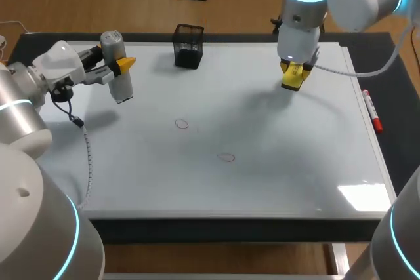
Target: Pick up the inspection probe, press it on each red-marked spot on the whiteboard one by one, put down the probe, pick up the eraser, and wipe off all the red marks.
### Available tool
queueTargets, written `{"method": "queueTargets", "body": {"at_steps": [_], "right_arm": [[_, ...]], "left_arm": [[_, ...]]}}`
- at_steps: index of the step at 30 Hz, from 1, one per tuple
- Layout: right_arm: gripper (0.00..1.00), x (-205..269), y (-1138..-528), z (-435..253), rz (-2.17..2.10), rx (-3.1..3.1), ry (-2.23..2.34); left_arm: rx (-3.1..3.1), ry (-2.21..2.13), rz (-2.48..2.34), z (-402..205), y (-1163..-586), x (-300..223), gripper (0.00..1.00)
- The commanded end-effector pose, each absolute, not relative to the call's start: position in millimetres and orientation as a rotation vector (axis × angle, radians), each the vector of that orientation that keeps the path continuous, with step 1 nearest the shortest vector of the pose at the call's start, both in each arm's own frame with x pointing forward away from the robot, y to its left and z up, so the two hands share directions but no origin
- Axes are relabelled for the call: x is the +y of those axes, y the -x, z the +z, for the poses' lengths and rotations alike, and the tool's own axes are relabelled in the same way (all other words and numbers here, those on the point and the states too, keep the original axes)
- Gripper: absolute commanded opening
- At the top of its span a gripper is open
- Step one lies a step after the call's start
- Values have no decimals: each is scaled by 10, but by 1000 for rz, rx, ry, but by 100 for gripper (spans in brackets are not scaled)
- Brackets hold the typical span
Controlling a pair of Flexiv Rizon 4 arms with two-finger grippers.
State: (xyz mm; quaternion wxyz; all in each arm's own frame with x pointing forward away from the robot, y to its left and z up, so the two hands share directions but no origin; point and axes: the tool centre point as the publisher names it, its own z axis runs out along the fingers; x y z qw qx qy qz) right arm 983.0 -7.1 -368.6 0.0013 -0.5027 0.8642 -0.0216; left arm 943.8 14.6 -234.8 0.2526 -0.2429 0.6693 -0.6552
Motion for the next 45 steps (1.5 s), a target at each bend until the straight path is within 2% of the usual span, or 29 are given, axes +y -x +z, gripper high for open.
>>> {"method": "queueTargets", "body": {"at_steps": [1, 8, 32, 45], "right_arm": [[0, -75, -9841, -3680, -72, 2714, 1581], [0, -75, -9841, -3680, -72, 2714, 1581], [0, -75, -9841, -3680, -72, 2714, 1581], [0, -75, -9841, -3680, -72, 2714, 1581]], "left_arm": [[1817, 663, -1778, -2335, -9437, 137, 0], [1817, 663, -1778, -2335, -9437, 137, 0], [1849, 500, -1900, -2360, -8453, -724, 0], [1862, 428, -1984, -2480, -8412, -964, 0]]}}
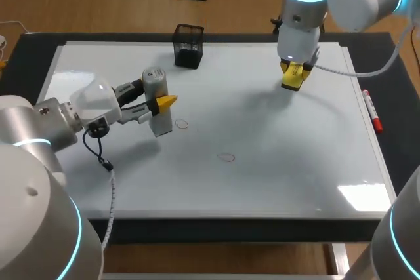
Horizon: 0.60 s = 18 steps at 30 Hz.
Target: Pick up the inspection probe, press it on each red-marked spot on the whiteboard one by one, put down the probe, pick up the eraser, and wipe off all the red marks.
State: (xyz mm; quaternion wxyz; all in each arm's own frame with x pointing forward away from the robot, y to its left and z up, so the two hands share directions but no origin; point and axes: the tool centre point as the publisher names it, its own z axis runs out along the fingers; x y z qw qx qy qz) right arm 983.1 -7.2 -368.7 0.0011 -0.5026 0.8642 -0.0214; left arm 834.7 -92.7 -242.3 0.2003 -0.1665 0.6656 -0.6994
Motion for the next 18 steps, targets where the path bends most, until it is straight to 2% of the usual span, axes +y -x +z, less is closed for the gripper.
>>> {"method": "queueTargets", "body": {"at_steps": [1, 18], "right_arm": [[0, -75, -9841, -3680, -72, 2714, 1581], [0, -75, -9841, -3680, -72, 2714, 1581]], "left_arm": [[1866, 423, -1995, -2488, -8426, -980, 0], [1978, 306, -2099, -2688, -8723, -1162, 0]]}}
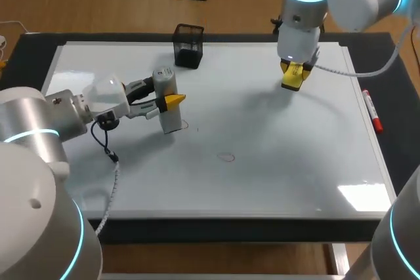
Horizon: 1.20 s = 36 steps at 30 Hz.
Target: Pick up the inspection probe, press it on each red-marked spot on the whiteboard one by one, put down the probe, pick up the eraser, and wipe off all the red marks.
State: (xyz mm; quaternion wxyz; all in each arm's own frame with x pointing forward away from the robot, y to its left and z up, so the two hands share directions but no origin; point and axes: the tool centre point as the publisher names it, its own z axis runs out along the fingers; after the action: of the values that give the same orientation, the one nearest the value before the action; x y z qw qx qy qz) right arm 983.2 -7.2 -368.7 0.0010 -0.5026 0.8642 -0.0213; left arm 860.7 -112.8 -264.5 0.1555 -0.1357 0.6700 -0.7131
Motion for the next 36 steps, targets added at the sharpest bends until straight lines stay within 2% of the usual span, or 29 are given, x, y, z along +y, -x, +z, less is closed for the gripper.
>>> {"method": "queueTargets", "body": {"at_steps": [1, 36], "right_arm": [[0, -75, -9841, -3680, -72, 2714, 1581], [0, -75, -9841, -3680, -72, 2714, 1581]], "left_arm": [[1989, 294, -2104, -2697, -8737, -1165, 0], [2135, 207, -2147, -2851, -8927, -1393, 0]]}}
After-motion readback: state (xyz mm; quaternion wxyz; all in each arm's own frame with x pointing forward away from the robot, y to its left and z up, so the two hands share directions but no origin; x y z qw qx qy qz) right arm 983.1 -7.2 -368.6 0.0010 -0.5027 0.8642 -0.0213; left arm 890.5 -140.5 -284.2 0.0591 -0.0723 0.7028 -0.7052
